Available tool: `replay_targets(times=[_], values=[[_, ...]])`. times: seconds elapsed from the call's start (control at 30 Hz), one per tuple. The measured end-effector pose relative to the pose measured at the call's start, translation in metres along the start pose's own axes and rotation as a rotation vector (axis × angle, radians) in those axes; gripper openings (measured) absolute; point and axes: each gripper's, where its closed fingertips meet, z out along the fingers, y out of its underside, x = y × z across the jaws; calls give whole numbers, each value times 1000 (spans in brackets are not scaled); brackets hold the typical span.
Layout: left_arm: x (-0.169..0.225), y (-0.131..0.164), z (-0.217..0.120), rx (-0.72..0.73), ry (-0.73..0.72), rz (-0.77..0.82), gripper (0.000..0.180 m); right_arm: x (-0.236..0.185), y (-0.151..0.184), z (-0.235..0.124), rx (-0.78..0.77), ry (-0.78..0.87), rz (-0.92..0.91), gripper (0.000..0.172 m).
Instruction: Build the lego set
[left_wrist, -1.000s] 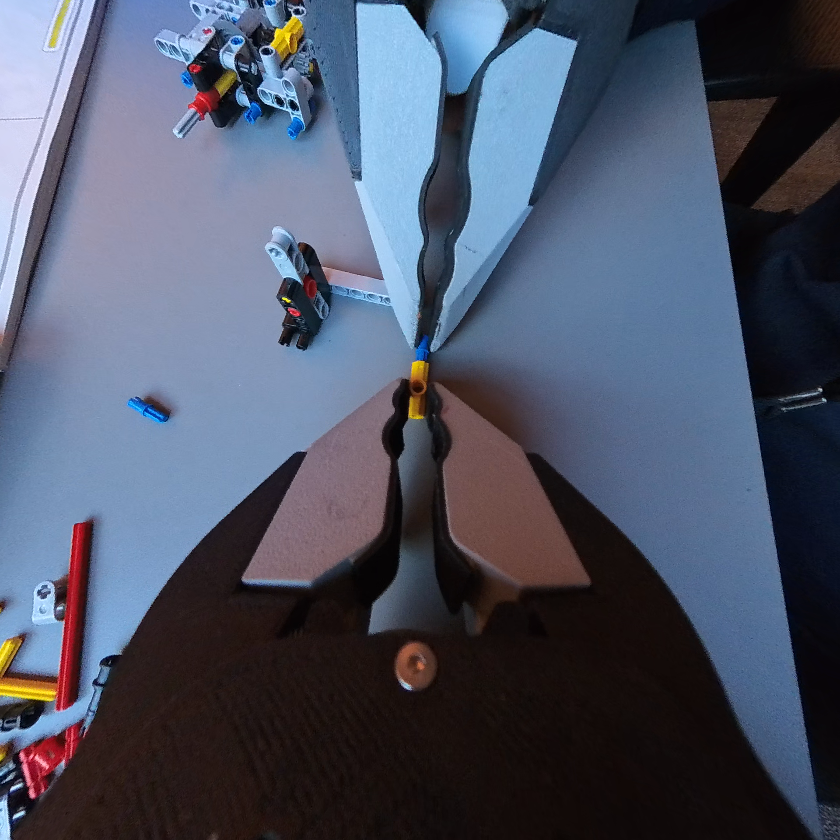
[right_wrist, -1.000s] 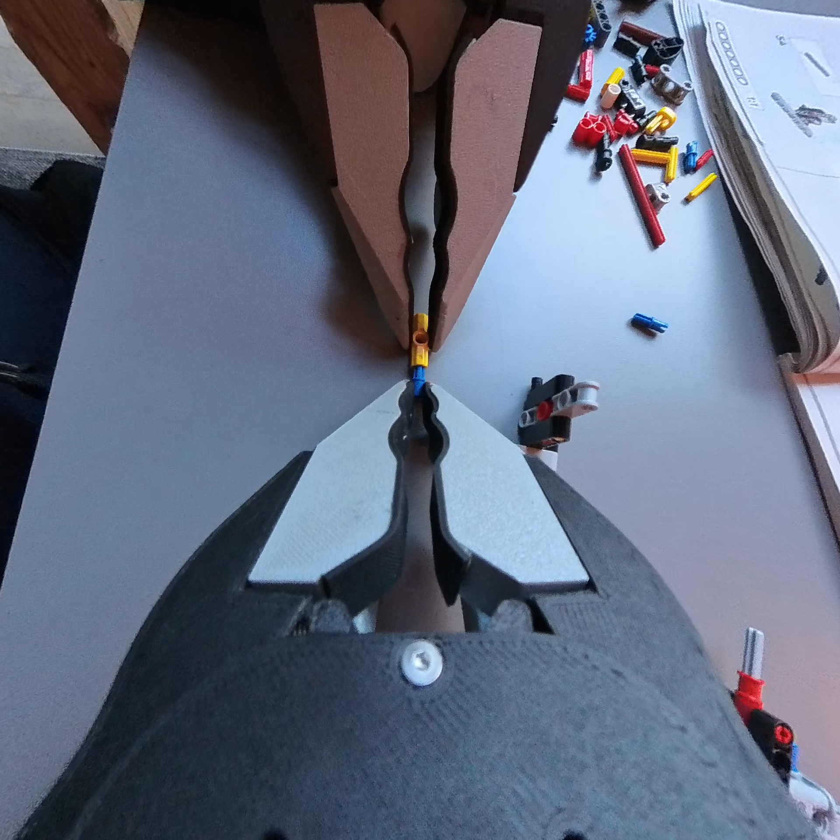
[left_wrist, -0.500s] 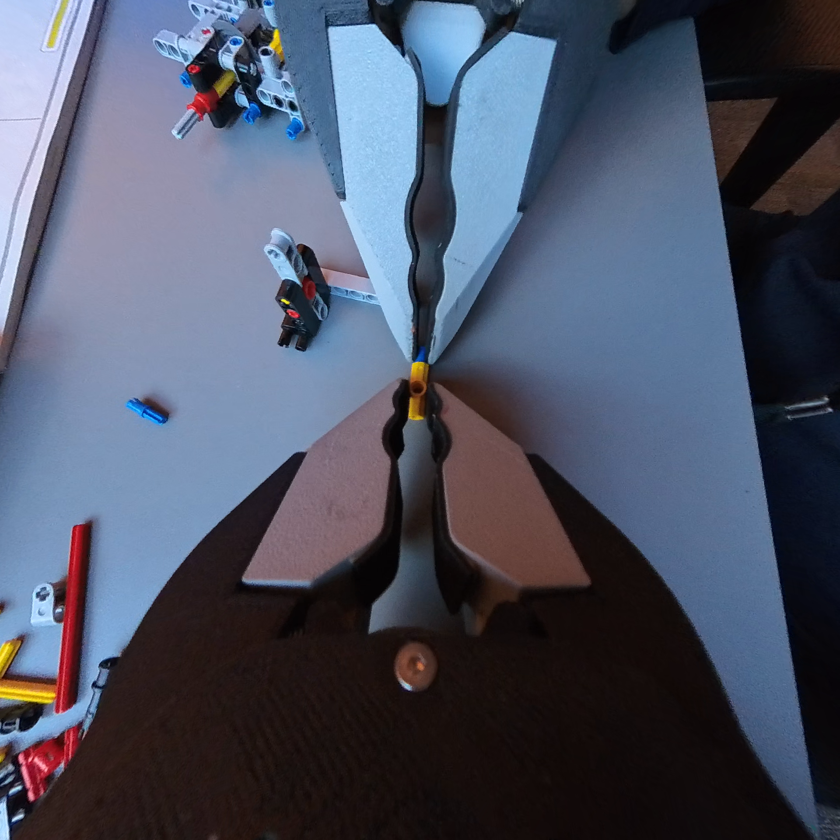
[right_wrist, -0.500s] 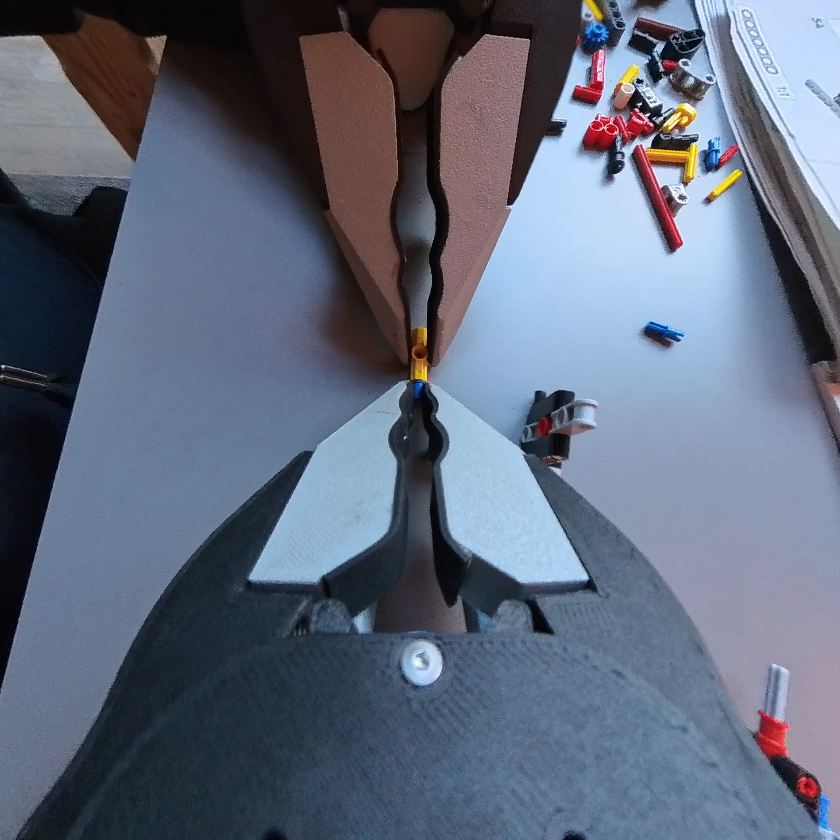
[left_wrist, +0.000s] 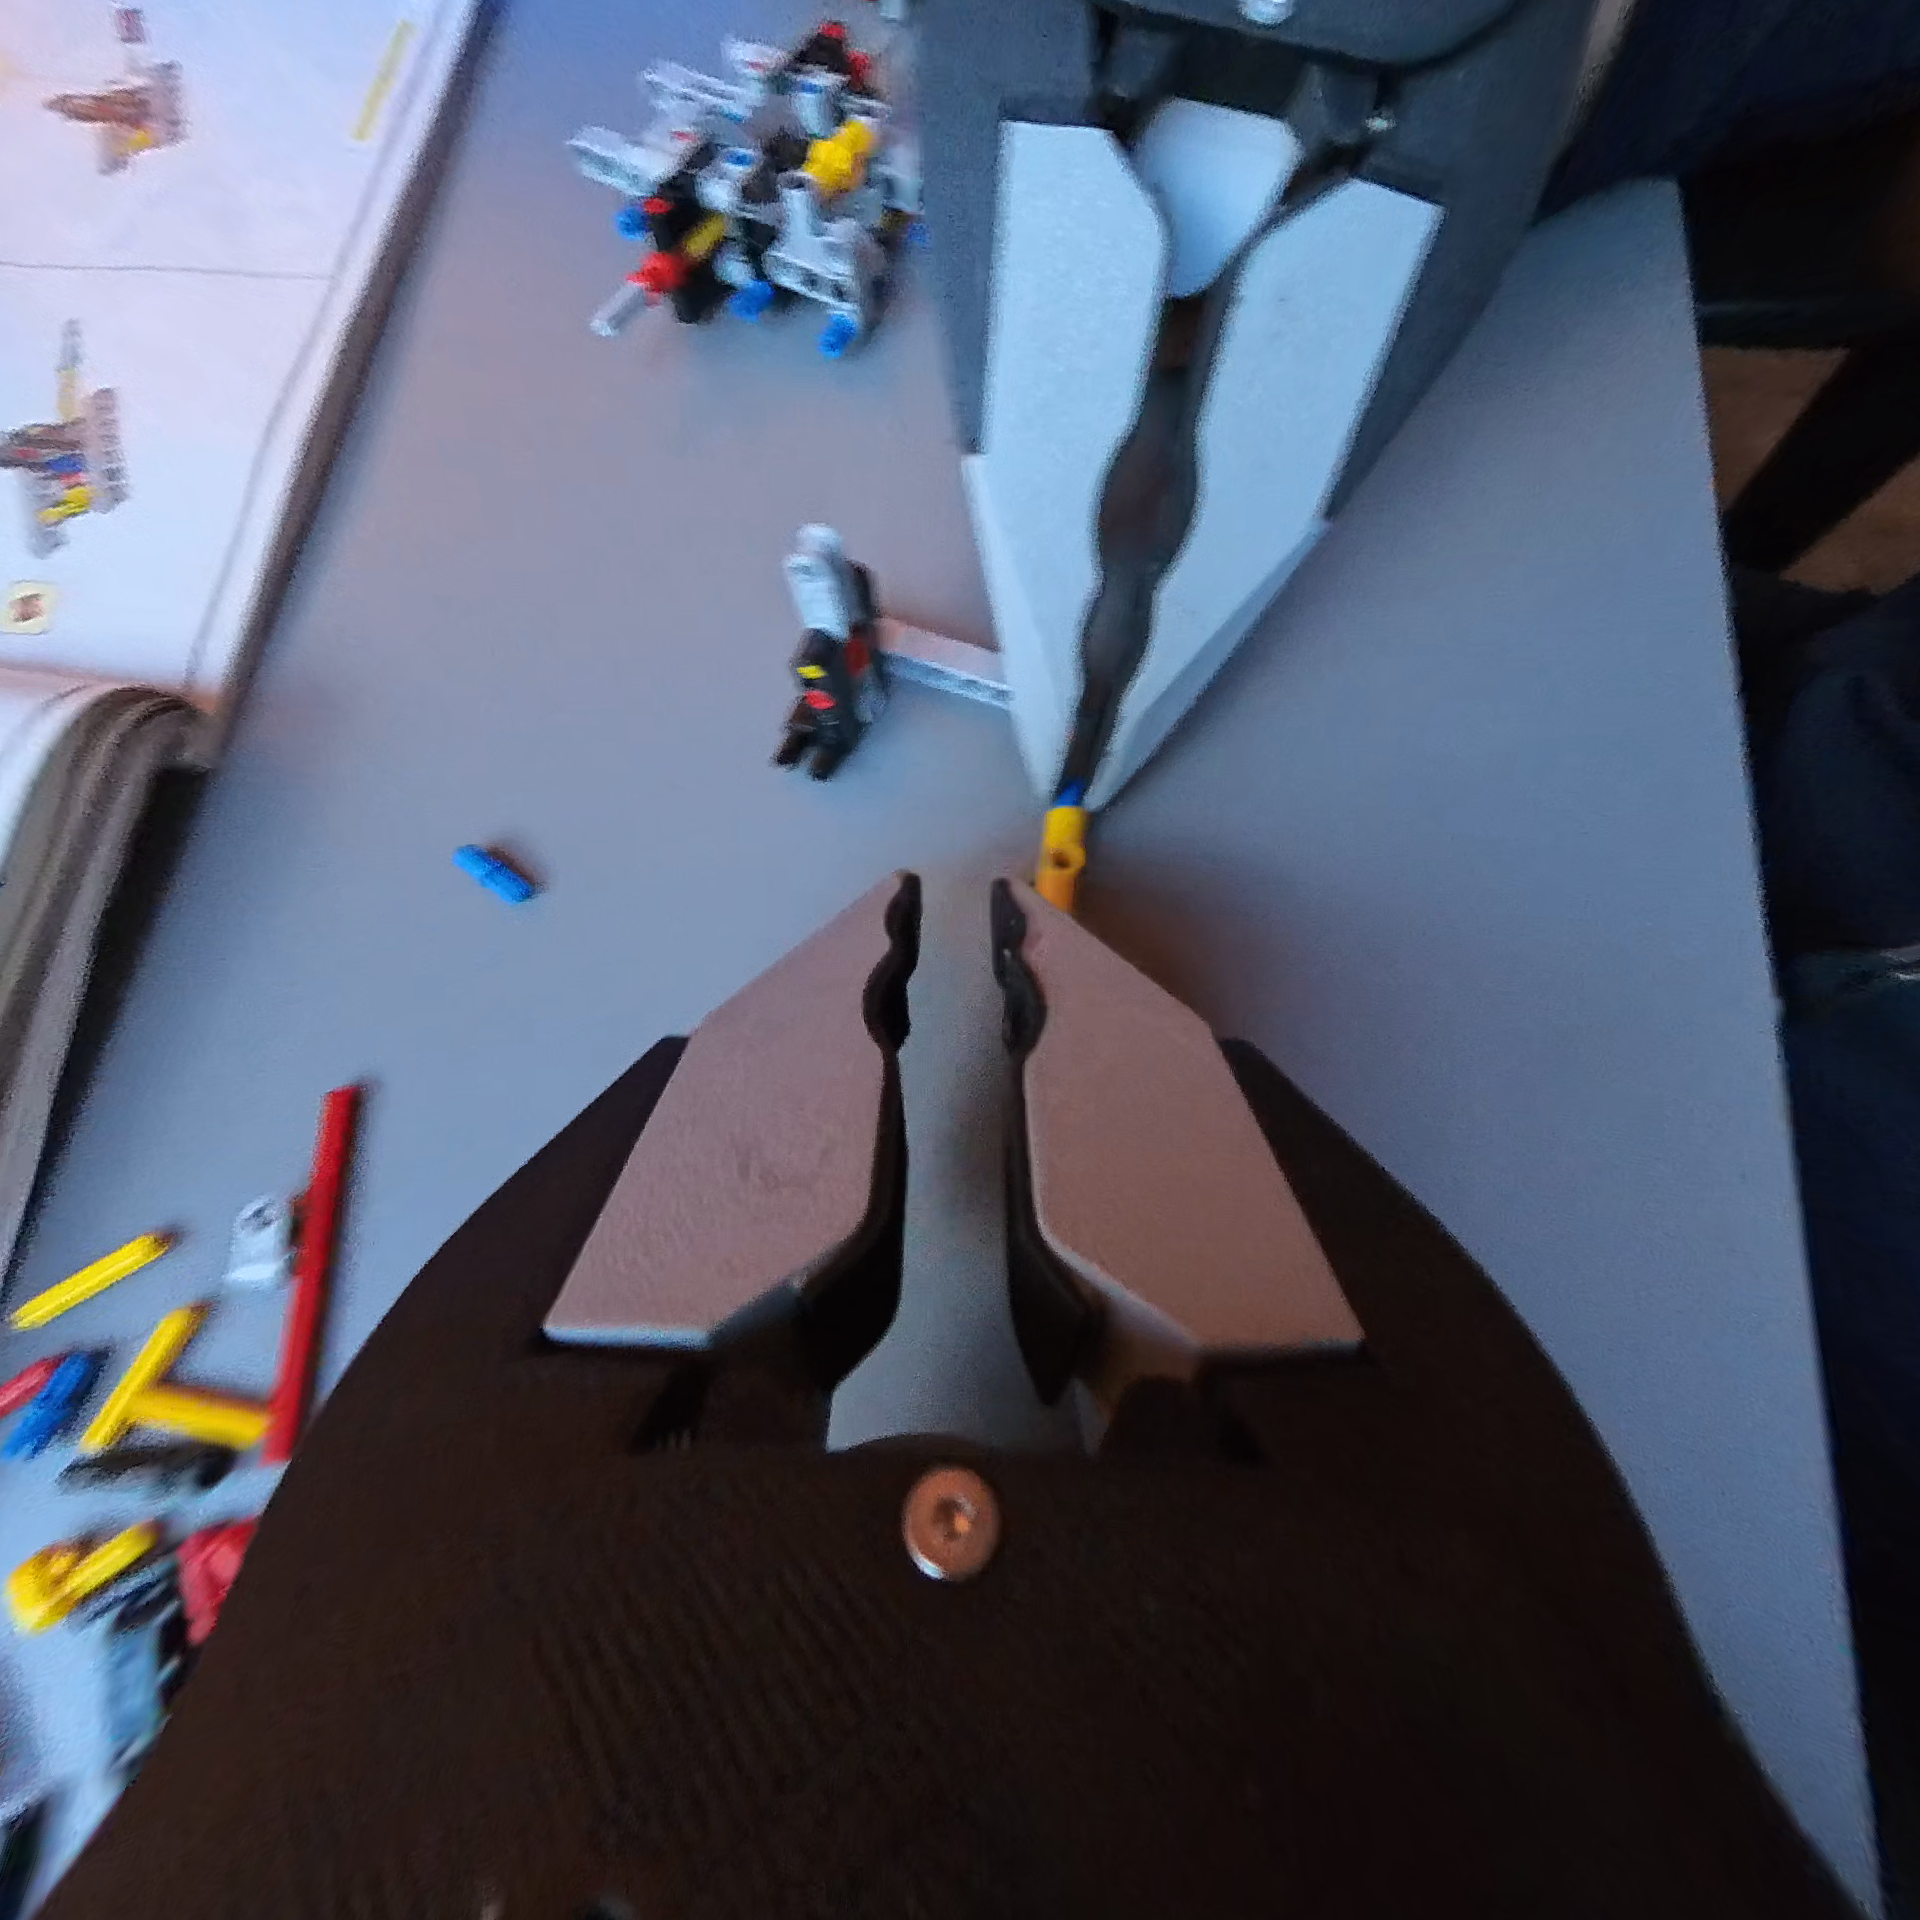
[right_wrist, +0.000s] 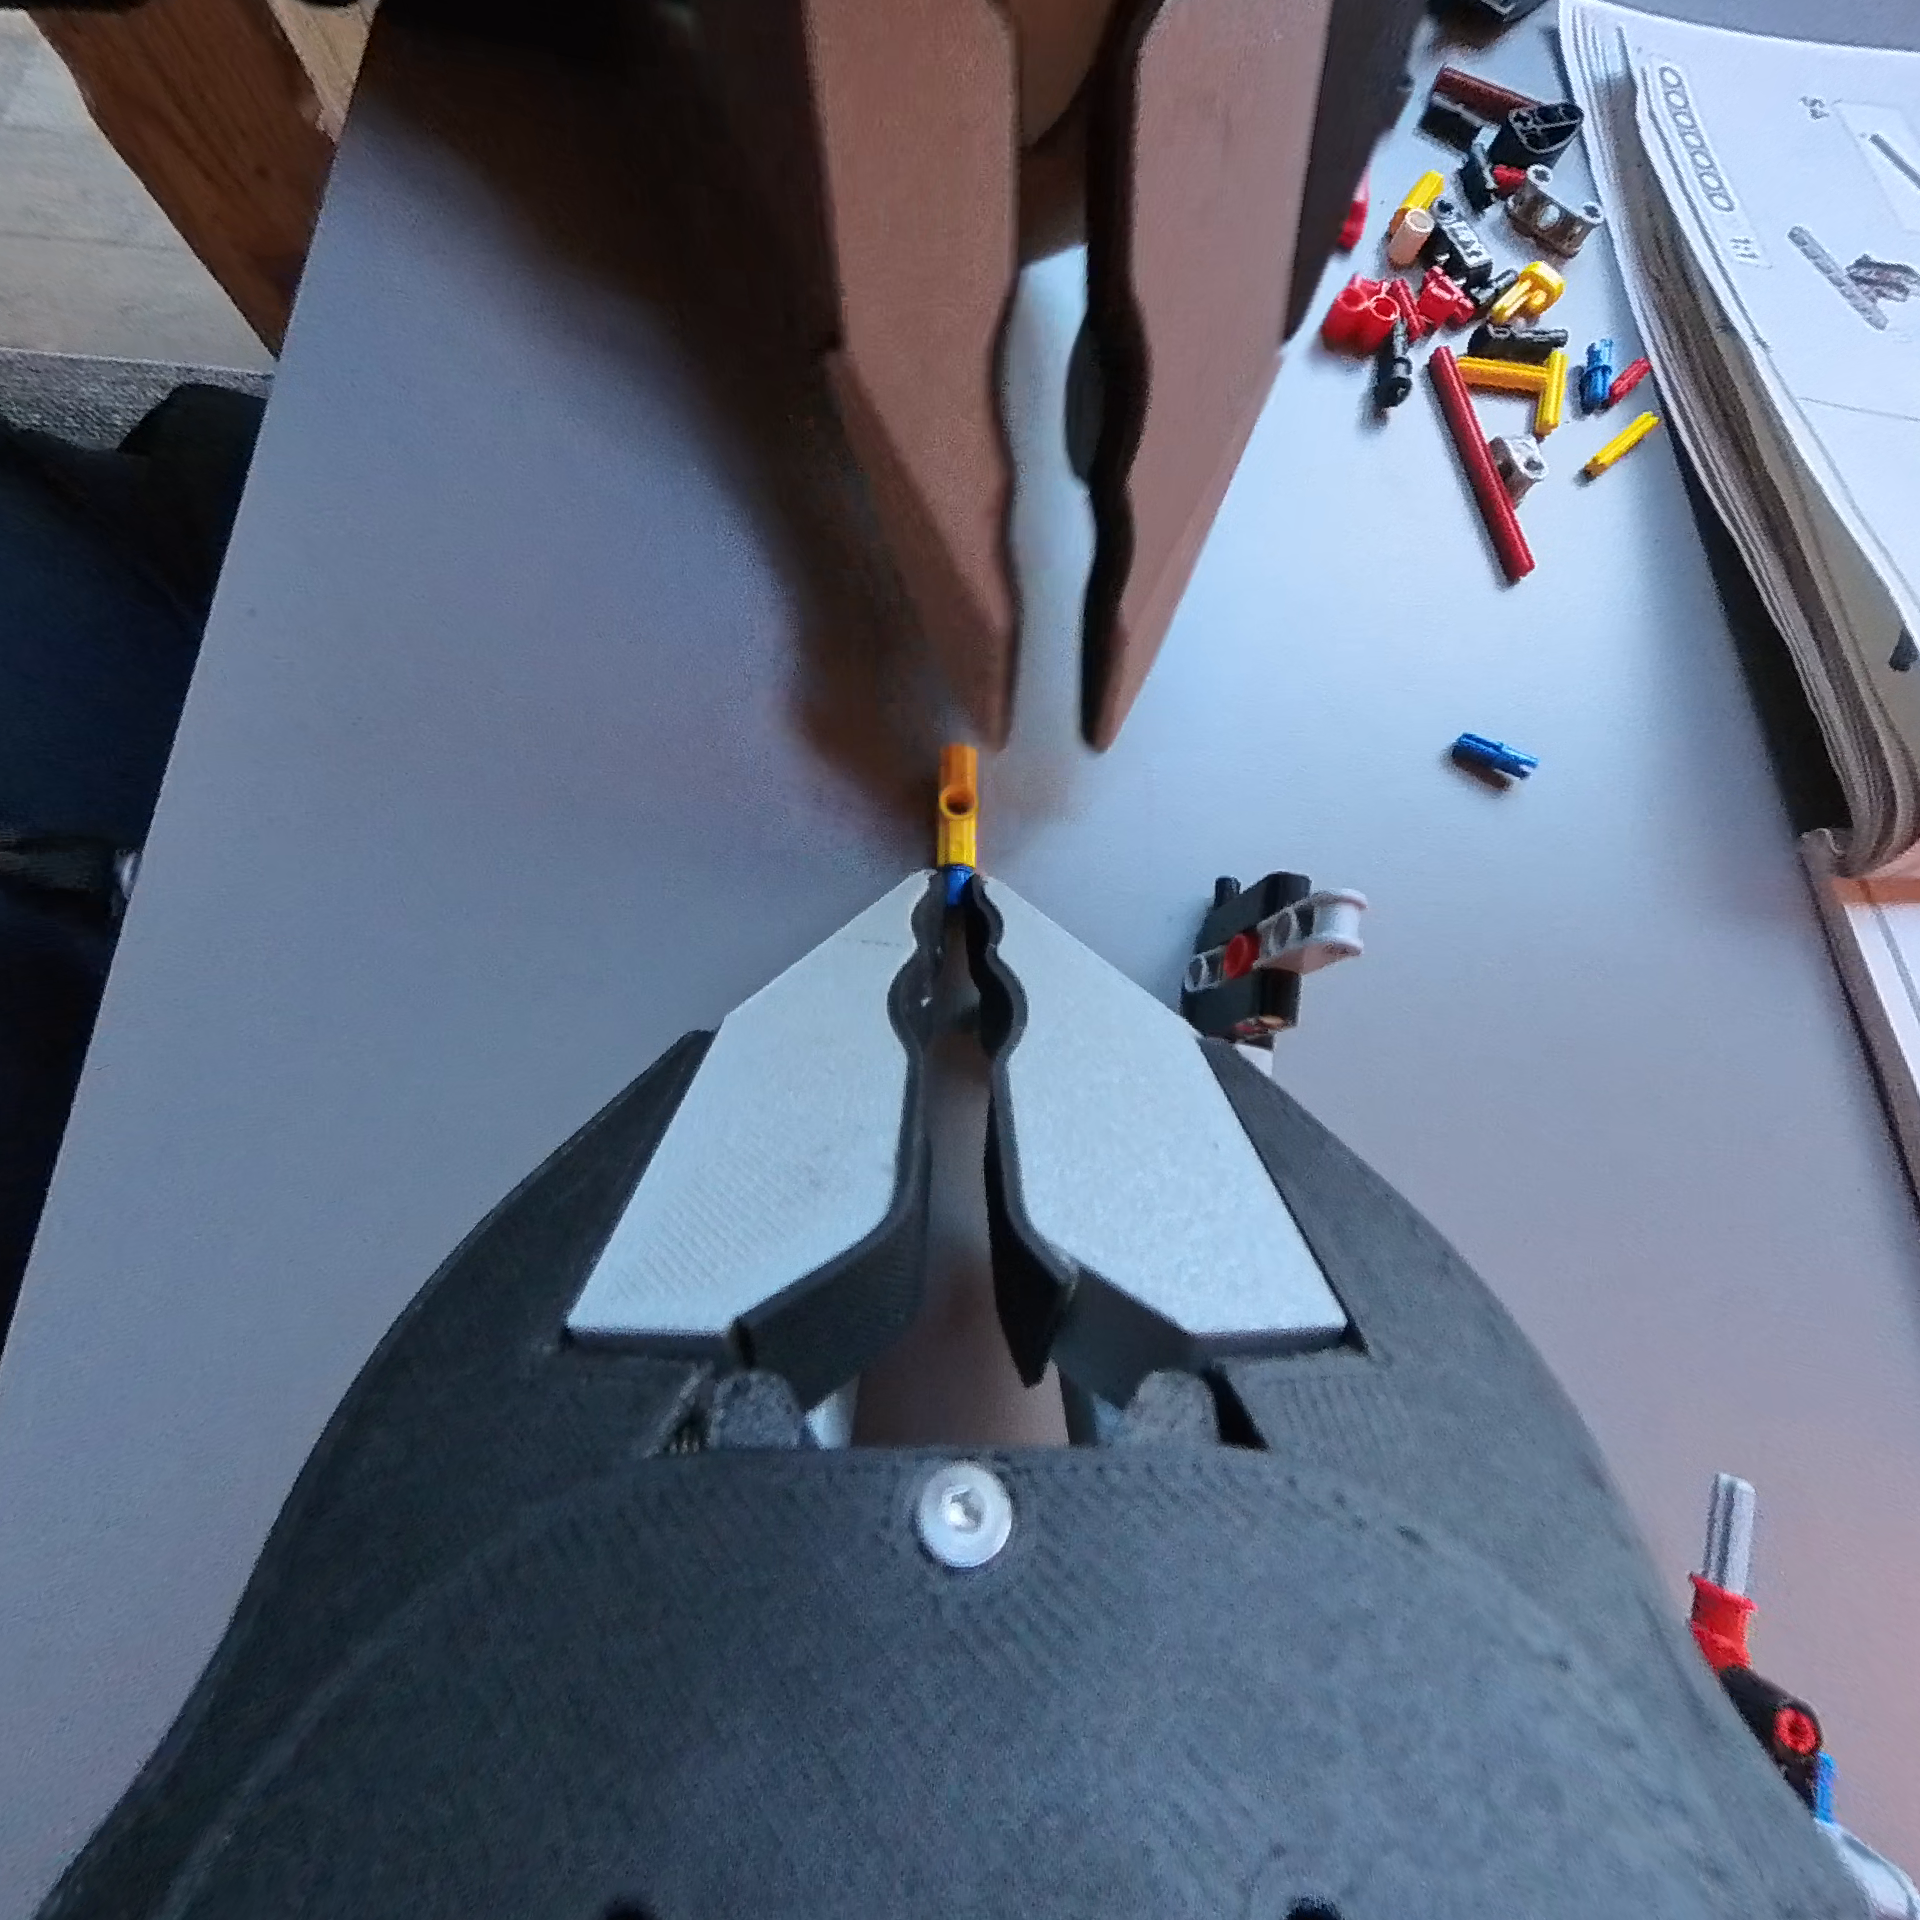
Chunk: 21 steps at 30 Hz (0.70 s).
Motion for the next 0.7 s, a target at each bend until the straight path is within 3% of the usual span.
replay_targets(times=[0.17,0.27,0.4,0.6,0.7], values=[[-63,3,-12,-71,-206,-145,13,3,3,-4,0,10,12,0],[-83,0,-1,-82,-208,-235,16,4,3,-4,3,11,11,0],[-96,5,9,-158,-242,-234,16,4,5,-5,-2,24,-5,0],[-98,4,16,-155,-234,-256,15,3,6,-5,-7,29,-19,0],[-98,5,16,-137,-229,-245,3,3,6,-5,-6,26,-15,0]])
